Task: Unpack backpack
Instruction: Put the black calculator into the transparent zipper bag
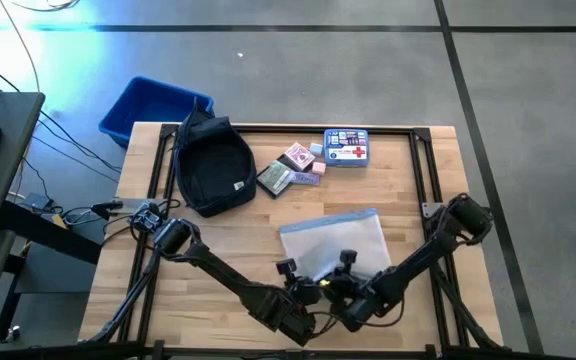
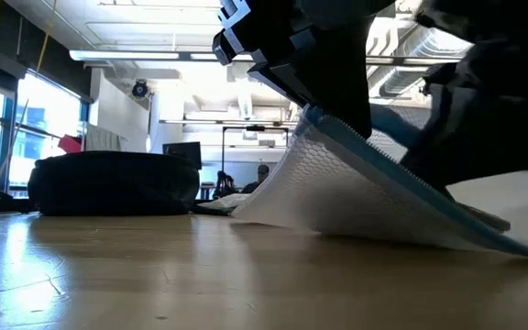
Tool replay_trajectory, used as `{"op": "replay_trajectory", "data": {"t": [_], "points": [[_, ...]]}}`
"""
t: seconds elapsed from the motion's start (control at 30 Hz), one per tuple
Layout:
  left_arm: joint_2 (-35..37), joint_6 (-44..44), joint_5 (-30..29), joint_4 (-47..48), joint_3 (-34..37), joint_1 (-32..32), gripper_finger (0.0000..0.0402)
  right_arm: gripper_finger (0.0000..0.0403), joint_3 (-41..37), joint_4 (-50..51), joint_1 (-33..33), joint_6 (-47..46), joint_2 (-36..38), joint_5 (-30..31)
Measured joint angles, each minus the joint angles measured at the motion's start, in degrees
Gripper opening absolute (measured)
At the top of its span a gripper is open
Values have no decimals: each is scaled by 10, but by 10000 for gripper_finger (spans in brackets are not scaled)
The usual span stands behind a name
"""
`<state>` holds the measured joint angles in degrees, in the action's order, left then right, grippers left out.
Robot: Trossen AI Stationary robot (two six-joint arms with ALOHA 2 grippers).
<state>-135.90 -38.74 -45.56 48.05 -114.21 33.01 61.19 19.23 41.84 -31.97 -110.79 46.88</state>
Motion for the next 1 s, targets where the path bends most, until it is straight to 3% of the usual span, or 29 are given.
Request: {"op": "replay_trajectory", "data": {"t": [0.17,0.33,0.4,0.53,0.67,0.73,0.87,1.0], "points": [[0,0,0,0,0,0,0,16,24,13,37,73,11,4],[0,0,0,0,0,0,0,16,26,49,54,34,25,-144],[0,0,0,0,0,0,0,16,23,50,48,23,18,-163],[0,0,0,-3,0,0,0,16,10,37,14,49,-2,-152],[0,4,-2,-5,0,0,0,13,7,38,-23,3,-13,3],[0,7,0,-5,0,-2,0,8,17,64,-29,0,-12,27],[0,8,9,-9,0,1,0,1,21,54,-12,25,-4,29],[0,0,16,-5,0,1,0,0,21,40,24,59,-4,-46]]}}
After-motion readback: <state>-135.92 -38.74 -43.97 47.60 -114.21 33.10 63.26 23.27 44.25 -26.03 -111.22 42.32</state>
